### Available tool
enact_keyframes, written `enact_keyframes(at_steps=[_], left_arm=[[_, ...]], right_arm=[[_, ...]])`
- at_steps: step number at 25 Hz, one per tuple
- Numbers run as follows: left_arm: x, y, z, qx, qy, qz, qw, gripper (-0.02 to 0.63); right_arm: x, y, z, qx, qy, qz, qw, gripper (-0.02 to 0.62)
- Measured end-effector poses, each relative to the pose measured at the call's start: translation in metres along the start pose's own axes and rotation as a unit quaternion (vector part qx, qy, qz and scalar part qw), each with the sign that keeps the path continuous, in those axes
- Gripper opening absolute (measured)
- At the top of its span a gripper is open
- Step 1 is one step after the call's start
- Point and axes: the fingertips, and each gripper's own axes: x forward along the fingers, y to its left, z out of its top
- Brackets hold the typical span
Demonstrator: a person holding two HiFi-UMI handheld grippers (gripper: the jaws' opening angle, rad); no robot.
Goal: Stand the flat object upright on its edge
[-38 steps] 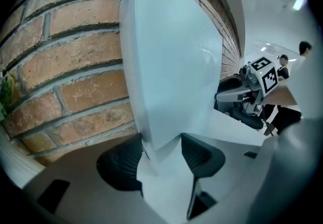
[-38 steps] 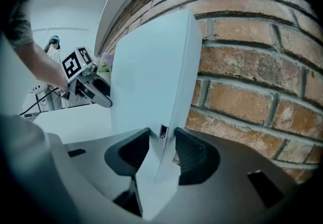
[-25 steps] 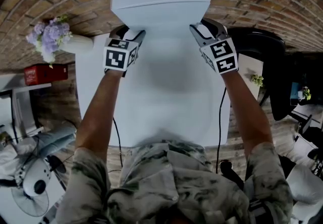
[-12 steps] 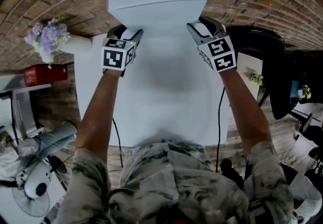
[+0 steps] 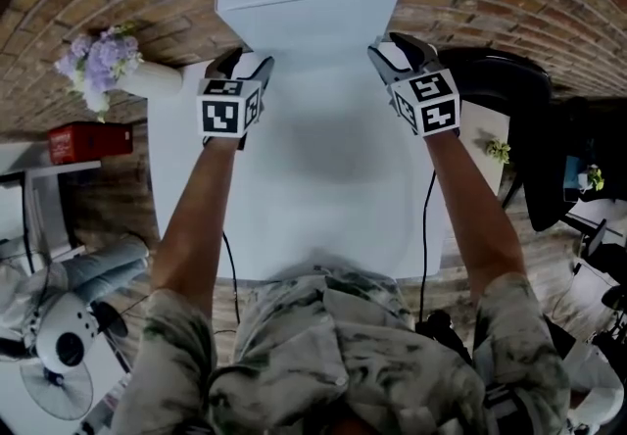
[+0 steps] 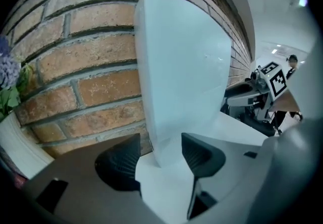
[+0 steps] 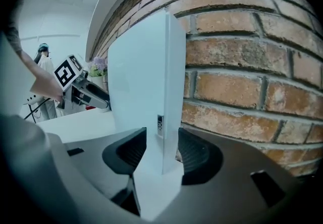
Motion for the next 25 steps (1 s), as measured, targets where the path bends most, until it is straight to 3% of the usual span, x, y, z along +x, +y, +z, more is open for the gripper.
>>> enact_keyframes(at_steps=[8,15,25], left_arm=[[-0.043,-0.005,-0.006,-0.022,-0.027,0.003,0.9994,0.259],[-0.105,-0.035,-0.018,-0.044,-0.061,-0.03,0.9967,0.258],[-0.23,-0.088,-0.076,-0.061,-0.095,-0.119,0.9865,0.108]], right_arm=[[-0.034,0.024,-0.006,0.007,0.005,-0.008,1.0,0.196],[-0.081,0.078,-0.003,0.015,-0.002,-0.013,1.0,0.156],[-0.162,0.207,-0.011,0.038,-0.01,-0.02,0.999,0.065]])
